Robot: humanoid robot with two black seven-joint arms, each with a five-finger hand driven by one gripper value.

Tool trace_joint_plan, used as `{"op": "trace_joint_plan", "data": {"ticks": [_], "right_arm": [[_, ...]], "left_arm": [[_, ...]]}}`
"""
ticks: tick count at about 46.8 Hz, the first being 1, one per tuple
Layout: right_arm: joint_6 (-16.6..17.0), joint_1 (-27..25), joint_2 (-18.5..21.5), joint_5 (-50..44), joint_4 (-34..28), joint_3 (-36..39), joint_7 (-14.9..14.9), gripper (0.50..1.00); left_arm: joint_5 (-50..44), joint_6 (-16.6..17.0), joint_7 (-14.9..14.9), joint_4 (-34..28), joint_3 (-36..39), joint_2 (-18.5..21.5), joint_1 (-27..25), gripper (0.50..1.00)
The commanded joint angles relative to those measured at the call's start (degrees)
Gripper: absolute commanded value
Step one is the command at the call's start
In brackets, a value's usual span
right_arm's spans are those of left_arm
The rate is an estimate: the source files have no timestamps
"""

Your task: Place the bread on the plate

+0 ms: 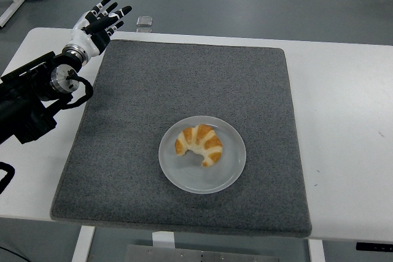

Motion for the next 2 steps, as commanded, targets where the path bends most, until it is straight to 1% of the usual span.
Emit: {"op": "trace_joint_plan", "data": {"ticks": [1, 2], "right_arm": [[-0.12, -0.01, 0.00, -0.15, 0.03, -0.11, 0.00, 0.952], [-0.12, -0.01, 0.00, -0.15, 0.03, -0.11, 0.00, 0.952]], "left_arm": [[0.00, 0.25, -0.02, -0.01, 0.02, -0.27, -0.08, 1.000], [0.00, 0.25, -0.02, -0.01, 0.02, -0.27, -0.08, 1.000]]}}
